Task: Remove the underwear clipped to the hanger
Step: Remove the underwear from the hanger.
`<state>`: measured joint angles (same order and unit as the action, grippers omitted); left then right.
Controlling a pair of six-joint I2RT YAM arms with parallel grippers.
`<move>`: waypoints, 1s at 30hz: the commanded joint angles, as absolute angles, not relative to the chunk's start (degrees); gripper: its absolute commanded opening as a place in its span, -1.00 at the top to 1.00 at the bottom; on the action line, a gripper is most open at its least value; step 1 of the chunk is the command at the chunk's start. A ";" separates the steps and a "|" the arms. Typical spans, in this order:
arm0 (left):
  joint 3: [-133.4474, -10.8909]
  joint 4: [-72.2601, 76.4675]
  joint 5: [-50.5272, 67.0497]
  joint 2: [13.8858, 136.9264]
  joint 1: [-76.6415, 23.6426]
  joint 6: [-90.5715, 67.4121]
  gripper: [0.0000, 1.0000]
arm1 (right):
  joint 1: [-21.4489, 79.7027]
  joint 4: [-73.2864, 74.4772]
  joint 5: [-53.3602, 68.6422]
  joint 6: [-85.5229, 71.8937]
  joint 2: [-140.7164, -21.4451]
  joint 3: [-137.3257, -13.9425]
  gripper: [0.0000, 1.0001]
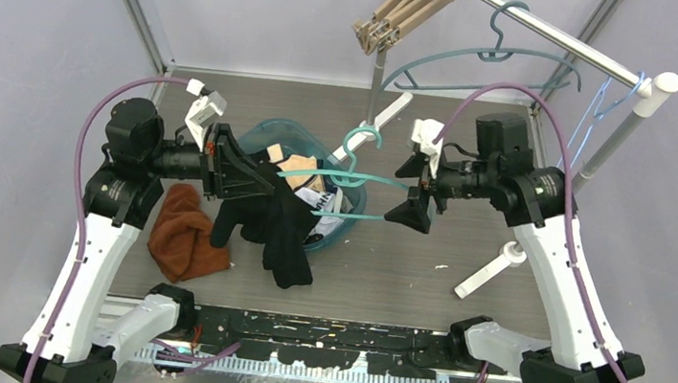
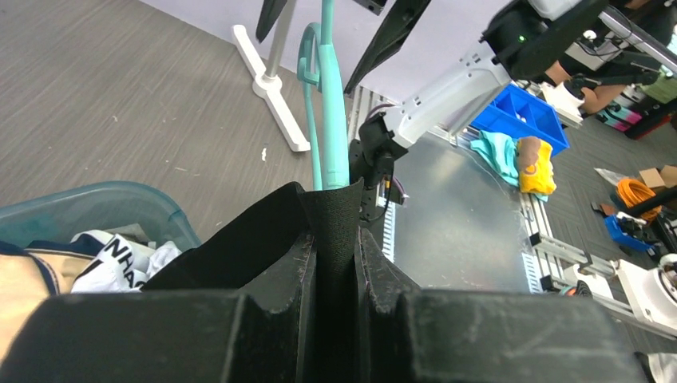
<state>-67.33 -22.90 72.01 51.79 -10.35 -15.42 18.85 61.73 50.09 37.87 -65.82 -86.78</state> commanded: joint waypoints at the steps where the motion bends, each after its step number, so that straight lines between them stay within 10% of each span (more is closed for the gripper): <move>1: -67.64 -18.99 75.06 51.75 -11.48 -13.92 1.00 | 22.07 60.27 53.22 37.53 -67.08 -88.64 -0.79; 12: -65.00 -19.06 76.19 51.66 -11.63 -10.51 1.00 | 22.04 49.18 56.49 34.71 -60.50 -77.48 0.97; 18: -64.41 -19.12 76.36 52.24 -11.71 -9.20 1.00 | 21.43 45.67 55.96 32.47 -57.60 -73.80 0.98; 23: -65.27 -19.11 75.70 53.43 -12.30 -8.77 0.32 | 19.08 42.19 57.85 29.63 -55.55 -71.28 0.98; 30: -67.04 -19.16 74.87 54.97 -13.01 -8.34 0.06 | 16.09 40.43 59.48 27.86 -53.43 -69.61 0.98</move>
<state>-64.07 -22.46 74.39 54.65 -12.56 -9.50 17.41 45.30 56.27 30.37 -55.68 -69.63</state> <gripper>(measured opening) 0.452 0.168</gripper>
